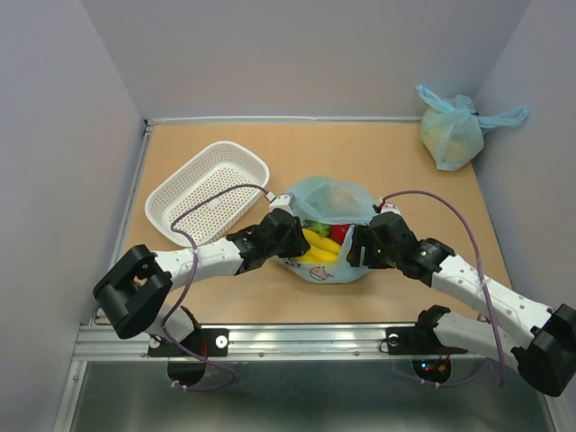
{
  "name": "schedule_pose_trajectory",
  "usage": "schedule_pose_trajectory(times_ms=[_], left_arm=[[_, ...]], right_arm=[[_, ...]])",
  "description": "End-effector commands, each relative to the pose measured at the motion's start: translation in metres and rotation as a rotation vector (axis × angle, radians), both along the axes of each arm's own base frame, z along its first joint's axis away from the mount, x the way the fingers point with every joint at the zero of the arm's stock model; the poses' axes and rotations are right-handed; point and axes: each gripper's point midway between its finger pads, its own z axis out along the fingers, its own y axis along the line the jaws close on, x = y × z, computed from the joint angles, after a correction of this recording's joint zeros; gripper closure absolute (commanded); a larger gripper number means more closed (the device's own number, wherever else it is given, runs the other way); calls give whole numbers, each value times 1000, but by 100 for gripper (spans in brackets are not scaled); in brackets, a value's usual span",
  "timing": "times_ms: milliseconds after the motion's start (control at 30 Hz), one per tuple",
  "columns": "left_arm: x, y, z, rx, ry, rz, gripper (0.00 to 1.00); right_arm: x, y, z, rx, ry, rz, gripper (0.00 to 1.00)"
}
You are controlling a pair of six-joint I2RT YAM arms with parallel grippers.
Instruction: Untie the knot of the plastic bag and take out the fruit
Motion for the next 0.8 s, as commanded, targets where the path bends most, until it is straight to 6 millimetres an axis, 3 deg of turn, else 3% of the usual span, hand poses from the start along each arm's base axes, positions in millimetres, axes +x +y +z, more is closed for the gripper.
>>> schedule_pose_trajectory(times_ms=[0,33,167,200,367,533,633,733,767], left_arm=[[10,-14,50,-84,-92,-25,80],[13,-17,65,-104,-117,-34,88],[16,-18,112,-146,-201,-52,100],[17,-18,130,-167,-231,-53,100],[17,-14,178,-188,-373,-111,100],[26,4,225,-176,-557,-89,100],[41,28,233,-125,-588,30,100],[62,60,227,14,-595,200,100],[66,67,224,38,-587,240,100]], right_arm=[[3,-2,-3,10,-24,-22,25],[4,-3,-3,7,-28,-30,25],[9,-11,-2,-11,-54,-82,25],[11,-16,-2,-26,-67,-107,25],[13,-31,-8,-66,-74,-196,25],[12,-41,-16,-107,-62,-238,25],[10,-42,-16,-104,-60,-241,28],[7,-44,-11,-79,-73,-247,47],[6,-44,-10,-70,-78,-251,59]])
